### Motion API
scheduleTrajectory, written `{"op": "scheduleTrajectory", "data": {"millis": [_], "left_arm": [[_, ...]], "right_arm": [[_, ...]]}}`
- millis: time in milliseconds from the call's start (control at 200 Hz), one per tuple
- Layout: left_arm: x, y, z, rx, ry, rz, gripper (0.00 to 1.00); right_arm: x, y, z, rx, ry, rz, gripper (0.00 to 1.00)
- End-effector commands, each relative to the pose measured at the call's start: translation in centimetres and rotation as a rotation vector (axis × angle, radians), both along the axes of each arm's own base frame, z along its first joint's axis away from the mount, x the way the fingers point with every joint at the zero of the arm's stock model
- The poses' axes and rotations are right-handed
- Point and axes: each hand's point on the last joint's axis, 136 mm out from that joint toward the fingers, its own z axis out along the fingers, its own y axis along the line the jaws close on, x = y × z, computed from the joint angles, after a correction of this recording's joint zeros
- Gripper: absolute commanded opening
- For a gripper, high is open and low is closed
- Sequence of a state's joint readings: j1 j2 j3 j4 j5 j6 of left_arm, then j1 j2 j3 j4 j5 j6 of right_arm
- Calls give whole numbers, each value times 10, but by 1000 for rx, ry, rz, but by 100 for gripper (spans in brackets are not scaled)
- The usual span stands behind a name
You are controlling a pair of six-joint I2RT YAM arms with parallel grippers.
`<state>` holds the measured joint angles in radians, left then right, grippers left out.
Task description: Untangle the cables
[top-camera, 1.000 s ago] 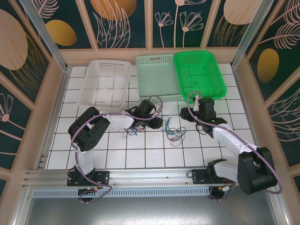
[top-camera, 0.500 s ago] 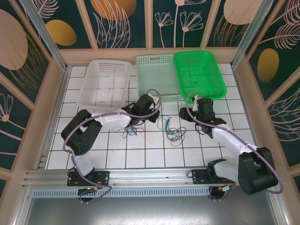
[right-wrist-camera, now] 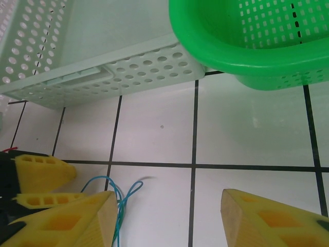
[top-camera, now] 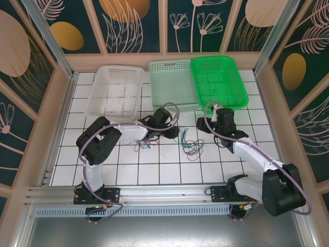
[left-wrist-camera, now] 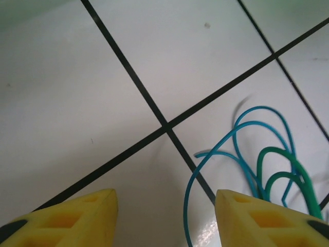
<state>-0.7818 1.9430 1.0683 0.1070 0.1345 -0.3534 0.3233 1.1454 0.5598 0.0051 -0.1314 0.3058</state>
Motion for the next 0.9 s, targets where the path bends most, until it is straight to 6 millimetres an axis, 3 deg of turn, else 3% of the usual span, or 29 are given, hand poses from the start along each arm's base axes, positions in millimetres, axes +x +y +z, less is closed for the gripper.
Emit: {"op": "scheduleTrajectory", "data": {"millis": [0, 170, 345, 460, 586, 896], "left_arm": [[5, -13, 6, -39, 6, -15, 52], [4, -20, -4, -50, 33, -31, 40], [5, -20, -1, -57, 23, -31, 11], [10, -15, 8, -33, -16, -21, 0], [18, -7, 32, 5, -93, -5, 0], [33, 11, 120, 3, -325, 37, 0]], "right_arm": [[3, -1, 7, 9, -37, -12, 56], [4, -1, 9, 8, -43, -12, 58], [6, -2, 11, 6, -50, -16, 59], [7, -2, 10, 6, -45, -19, 59], [6, 3, 4, 10, -28, 7, 59], [-10, 22, -19, 65, 31, 71, 67]]}}
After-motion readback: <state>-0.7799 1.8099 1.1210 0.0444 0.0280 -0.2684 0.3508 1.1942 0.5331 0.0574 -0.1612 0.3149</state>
